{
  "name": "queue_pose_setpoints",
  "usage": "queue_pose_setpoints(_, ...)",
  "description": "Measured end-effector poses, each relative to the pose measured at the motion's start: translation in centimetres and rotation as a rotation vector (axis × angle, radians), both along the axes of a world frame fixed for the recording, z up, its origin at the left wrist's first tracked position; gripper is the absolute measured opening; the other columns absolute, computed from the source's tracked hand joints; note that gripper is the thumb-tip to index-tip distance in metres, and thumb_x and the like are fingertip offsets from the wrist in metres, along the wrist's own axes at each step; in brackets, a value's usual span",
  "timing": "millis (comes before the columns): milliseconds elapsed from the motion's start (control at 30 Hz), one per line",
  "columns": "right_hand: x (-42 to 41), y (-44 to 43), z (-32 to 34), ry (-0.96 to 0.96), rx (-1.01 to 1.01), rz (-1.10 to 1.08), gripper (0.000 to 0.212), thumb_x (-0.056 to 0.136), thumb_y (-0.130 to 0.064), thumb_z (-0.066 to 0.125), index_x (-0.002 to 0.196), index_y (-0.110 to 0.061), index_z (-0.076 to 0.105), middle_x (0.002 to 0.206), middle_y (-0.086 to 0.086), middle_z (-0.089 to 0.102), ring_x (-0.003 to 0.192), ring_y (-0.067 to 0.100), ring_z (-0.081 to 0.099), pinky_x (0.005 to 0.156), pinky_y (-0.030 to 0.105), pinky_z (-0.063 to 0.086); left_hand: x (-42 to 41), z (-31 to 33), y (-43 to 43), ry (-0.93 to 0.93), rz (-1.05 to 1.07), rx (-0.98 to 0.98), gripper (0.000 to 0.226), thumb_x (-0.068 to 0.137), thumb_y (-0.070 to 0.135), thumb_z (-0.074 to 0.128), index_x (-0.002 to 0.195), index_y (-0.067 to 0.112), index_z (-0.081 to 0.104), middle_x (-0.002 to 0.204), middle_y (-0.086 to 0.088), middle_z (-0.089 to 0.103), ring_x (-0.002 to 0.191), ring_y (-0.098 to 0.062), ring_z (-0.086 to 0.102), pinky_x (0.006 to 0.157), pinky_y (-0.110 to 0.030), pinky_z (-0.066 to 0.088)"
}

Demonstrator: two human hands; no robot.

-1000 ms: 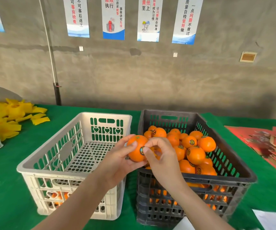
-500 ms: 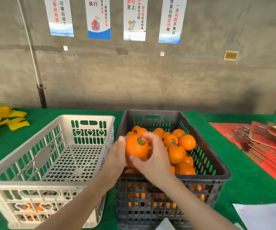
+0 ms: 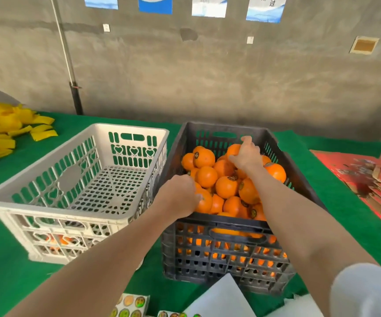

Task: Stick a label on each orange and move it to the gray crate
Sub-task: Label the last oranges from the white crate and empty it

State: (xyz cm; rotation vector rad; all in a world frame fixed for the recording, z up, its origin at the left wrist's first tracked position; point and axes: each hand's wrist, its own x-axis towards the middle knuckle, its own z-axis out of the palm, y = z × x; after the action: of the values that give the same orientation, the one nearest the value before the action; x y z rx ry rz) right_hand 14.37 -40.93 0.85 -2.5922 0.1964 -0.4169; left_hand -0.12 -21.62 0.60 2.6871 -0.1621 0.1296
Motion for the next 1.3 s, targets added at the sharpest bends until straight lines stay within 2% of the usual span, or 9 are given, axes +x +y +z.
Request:
queue_pose_setpoints(133, -3.2, 2.0, 3.4, -0.206, 0.17, 0.022, 0.054, 0.089, -0.018, 0.063, 0.136, -0.004, 0.04, 0.137, 0.017, 0.044, 0.127, 0.032, 0.04, 0.104, 0.039, 0.036, -0.3, 0.3, 0.1, -0.025, 0.005, 0.003, 0.026, 0.09, 0.033, 0.06, 0.093, 0.008, 0.058, 0.086, -0.009, 0.064, 0.082, -0.027, 0.061, 0.073, -0.041, 0.053)
queue_pose_setpoints(300, -17.4, 4.9, 4.0, -0.739, 0.465, 0.771, 0.006, 0.09, -0.014, 0.058, 0.093, -0.011, 0.063, 0.083, -0.005, 0.064, 0.074, 0.006, 0.06, 0.066, 0.017, 0.047, -1.0, 0.7, 0.0, -0.137, -0.028, 0.002, 0.032, 0.088, 0.036, 0.05, 0.085, 0.007, 0.063, 0.084, -0.008, 0.067, 0.075, -0.025, 0.058, 0.07, -0.038, 0.051)
queue_pose_setpoints(400, -24.1, 5.4, -3.2, -0.072, 0.161, 1.062, 0.014, 0.094, -0.015, 0.053, 0.094, -0.009, 0.065, 0.087, 0.002, 0.067, 0.072, 0.007, 0.058, 0.063, 0.008, 0.039, -2.1, 0.1, 0.2, -0.321, -0.05, -0.145, 0.025, 0.092, 0.031, 0.053, 0.087, 0.01, 0.066, 0.078, -0.008, 0.068, 0.072, -0.025, 0.06, 0.073, -0.037, 0.05)
queue_pose_setpoints(500, -24.3, 5.0, -10.4, 0.59, -0.253, 0.977, 0.038, 0.098, -0.01, 0.043, 0.136, -0.011, 0.045, 0.14, 0.009, 0.048, 0.125, 0.019, 0.046, 0.099, 0.026, 0.041, -3.2, -0.3, 0.2, -0.454, -0.068, -0.225, 0.018, 0.093, 0.025, 0.058, 0.095, 0.009, 0.067, 0.069, -0.008, 0.065, 0.068, -0.025, 0.061, 0.059, -0.033, 0.045)
queue_pose_setpoints(600, -23.3, 4.7, -13.3, 0.707, -0.392, 0.904, 0.052, 0.093, 0.001, 0.039, 0.143, -0.013, 0.034, 0.14, 0.014, 0.043, 0.125, 0.032, 0.043, 0.098, 0.047, 0.042, -4.5, -0.3, -0.2, -0.472, -0.07, -0.343, 0.018, 0.093, 0.019, 0.059, 0.103, 0.008, 0.067, 0.071, 0.0, 0.061, 0.069, -0.019, 0.06, 0.063, -0.03, 0.048)
queue_pose_setpoints(767, -22.6, 3.5, -14.8, 0.687, -0.352, 0.865, 0.046, 0.09, 0.006, 0.039, 0.133, -0.013, 0.042, 0.091, 0.007, 0.052, 0.078, 0.028, 0.054, 0.063, 0.037, 0.04, -10.6, -4.0, 0.6, -0.723, -0.19, -0.443, 0.018, 0.089, 0.011, 0.054, 0.103, 0.003, 0.064, 0.093, 0.0, 0.06, 0.082, -0.007, 0.053, 0.075, -0.014, 0.044)
queue_pose_setpoints(1000, -22.5, 3.4, -12.3, 0.522, -0.215, 0.958, 0.025, 0.091, -0.004, 0.049, 0.113, -0.016, 0.049, 0.084, -0.001, 0.051, 0.072, 0.012, 0.044, 0.054, 0.017, 0.03, -13.3, -11.7, 0.4, 0.514, 0.071, -0.715, 0.016, 0.078, 0.004, 0.069, 0.082, 0.02, 0.069, 0.077, 0.006, 0.069, 0.084, -0.022, 0.066, 0.079, -0.025, 0.049)
queue_pose_setpoints(1133, -23.4, 3.6, -11.8, 0.452, -0.134, 0.949, 0.018, 0.093, -0.008, 0.05, 0.096, -0.023, 0.043, 0.079, -0.013, 0.045, 0.069, -0.001, 0.04, 0.058, 0.022, 0.03, -13.2, -12.8, 0.7, 0.594, 0.176, -0.753, 0.023, 0.078, 0.001, 0.069, 0.095, 0.016, 0.076, 0.075, 0.007, 0.069, 0.072, -0.013, 0.064, 0.057, -0.014, 0.049)
queue_pose_setpoints(1300, -25.7, 3.8, -12.4, 0.223, -0.074, 0.988, 0.013, 0.09, -0.021, 0.062, 0.102, -0.016, 0.065, 0.122, -0.001, 0.048, 0.082, 0.012, 0.055, 0.08, 0.031, 0.045, -13.1, -11.9, 1.9, 0.698, 0.261, -0.914, 0.021, 0.08, -0.005, 0.065, 0.085, 0.012, 0.075, 0.082, -0.016, 0.073, 0.079, -0.031, 0.07, 0.082, -0.046, 0.057)
